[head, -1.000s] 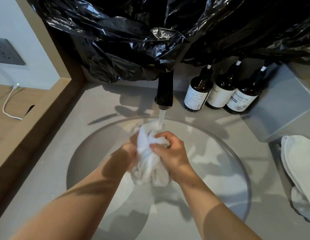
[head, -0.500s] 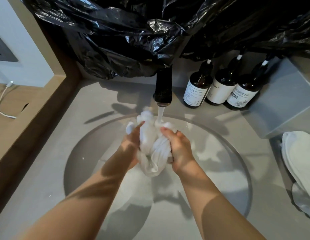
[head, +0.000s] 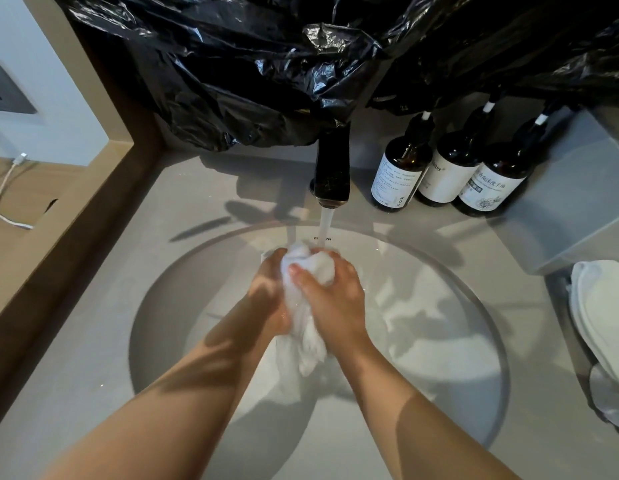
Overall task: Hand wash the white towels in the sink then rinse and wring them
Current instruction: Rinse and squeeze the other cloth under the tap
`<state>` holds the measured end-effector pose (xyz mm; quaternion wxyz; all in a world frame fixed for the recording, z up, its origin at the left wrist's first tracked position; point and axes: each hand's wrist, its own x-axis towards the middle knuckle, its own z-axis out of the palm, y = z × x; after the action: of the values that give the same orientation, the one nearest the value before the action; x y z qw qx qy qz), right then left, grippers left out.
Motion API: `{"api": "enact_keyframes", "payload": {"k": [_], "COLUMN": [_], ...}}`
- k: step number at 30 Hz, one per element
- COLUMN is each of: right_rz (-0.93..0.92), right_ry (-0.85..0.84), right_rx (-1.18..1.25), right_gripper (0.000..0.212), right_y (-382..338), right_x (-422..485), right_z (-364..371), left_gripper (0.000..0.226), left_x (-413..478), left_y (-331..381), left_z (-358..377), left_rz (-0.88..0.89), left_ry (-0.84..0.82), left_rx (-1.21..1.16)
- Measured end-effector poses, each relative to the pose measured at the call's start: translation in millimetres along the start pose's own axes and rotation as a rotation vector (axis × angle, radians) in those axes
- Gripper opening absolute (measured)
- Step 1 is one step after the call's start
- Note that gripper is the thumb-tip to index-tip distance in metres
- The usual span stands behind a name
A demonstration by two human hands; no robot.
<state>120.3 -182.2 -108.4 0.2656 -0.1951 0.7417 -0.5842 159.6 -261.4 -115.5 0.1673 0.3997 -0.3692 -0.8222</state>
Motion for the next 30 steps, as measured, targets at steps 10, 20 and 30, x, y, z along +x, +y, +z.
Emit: {"api": "enact_keyframes", "payload": {"k": [10,20,30], "right_rz": [0.157,0.471,0.348], "right_ry": [0.186,0.071,-0.067], "right_rx": [0.207,0.010,0.128], "right_gripper": [0.025,0.064,0.042], "right_y": [8.2,2.7,-18.4], "right_x": [33.3,51.0,57.5], "right_z": [2.8,-10.5,-28.3], "left_gripper": [0.031,0.064,0.141], "left_x": [1.3,3.5,-5.8], "left_y": [7.7,13.9,17.9], "left_z": [0.1,-31.2,-32.0], "left_rz": [0.145,-0.053,0.263], "left_ry": [0.277,0.183,0.035], "left_rx": [0.192,0.337,1.147]}}
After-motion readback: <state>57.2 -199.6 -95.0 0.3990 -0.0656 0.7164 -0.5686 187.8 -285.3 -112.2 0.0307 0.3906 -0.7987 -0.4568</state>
